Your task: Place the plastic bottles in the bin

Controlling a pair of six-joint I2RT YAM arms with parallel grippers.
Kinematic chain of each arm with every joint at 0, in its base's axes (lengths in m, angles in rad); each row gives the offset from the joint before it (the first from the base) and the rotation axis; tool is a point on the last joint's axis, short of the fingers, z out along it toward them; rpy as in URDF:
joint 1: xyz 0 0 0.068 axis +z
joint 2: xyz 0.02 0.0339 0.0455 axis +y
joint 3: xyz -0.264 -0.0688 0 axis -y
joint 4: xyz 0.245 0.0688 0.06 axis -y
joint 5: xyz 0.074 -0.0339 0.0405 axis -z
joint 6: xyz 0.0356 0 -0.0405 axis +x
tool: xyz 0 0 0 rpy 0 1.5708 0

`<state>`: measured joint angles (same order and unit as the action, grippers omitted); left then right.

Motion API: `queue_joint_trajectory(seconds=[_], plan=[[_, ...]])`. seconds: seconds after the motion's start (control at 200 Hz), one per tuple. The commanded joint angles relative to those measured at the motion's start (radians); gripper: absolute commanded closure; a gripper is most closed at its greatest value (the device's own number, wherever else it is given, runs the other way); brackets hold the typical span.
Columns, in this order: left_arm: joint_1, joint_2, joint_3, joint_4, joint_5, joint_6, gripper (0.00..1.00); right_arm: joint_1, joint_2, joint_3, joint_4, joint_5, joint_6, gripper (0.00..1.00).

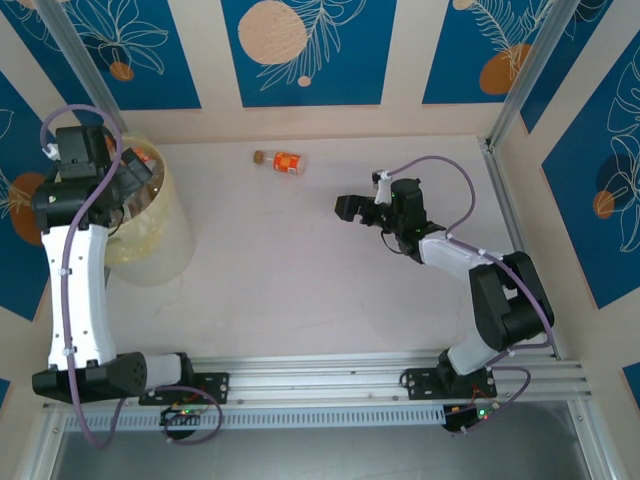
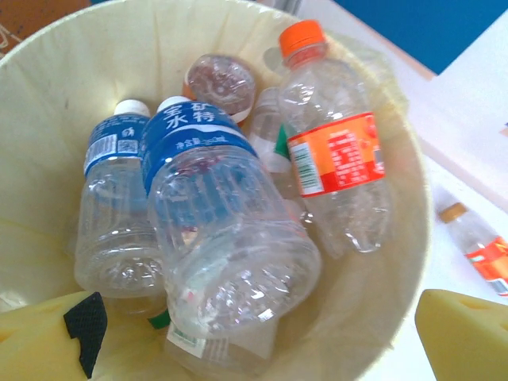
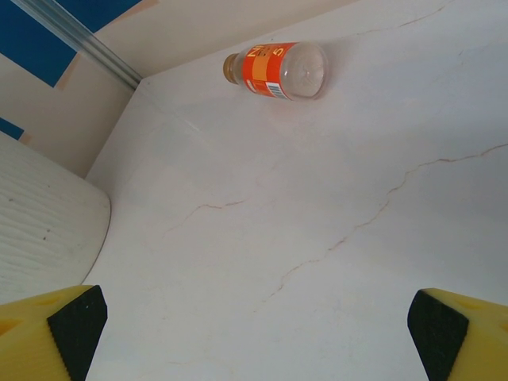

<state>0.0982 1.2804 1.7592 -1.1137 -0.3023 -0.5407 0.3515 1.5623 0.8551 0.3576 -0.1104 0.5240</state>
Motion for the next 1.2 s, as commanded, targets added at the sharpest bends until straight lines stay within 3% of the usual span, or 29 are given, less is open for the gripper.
queue_joint_trajectory(seconds=[0.0,0.175,0.335,0.48,0.735,0.975,1.195], plan=[[-0.076,-0.003,0.025,0.038,0.068,0.032,0.00,0.006,0.019,0.042,0.003,-0.023,0.010,0.00],[-0.285,0.066,0.079,0.091,0.056,0.058,0.00,0.010,0.018,0.045,0.006,-0.022,0.016,0.00],[-0.389,0.159,0.028,0.236,0.124,0.019,0.00,0.012,0.006,0.031,0.004,-0.018,0.022,0.00],[-0.458,0.300,-0.002,0.373,0.147,-0.054,0.00,0.011,-0.018,0.020,-0.011,-0.019,0.013,0.00],[-0.517,0.599,0.066,0.506,-0.003,-0.296,0.00,0.011,-0.077,-0.008,-0.037,0.006,-0.005,0.00],[-0.537,1.009,0.524,0.340,-0.049,-0.471,0.00,0.006,-0.129,-0.027,-0.099,0.042,-0.057,0.00],[-0.537,1.513,1.367,-0.035,-0.095,-0.592,0.00,-0.001,-0.150,-0.028,-0.143,0.053,-0.094,0.00]])
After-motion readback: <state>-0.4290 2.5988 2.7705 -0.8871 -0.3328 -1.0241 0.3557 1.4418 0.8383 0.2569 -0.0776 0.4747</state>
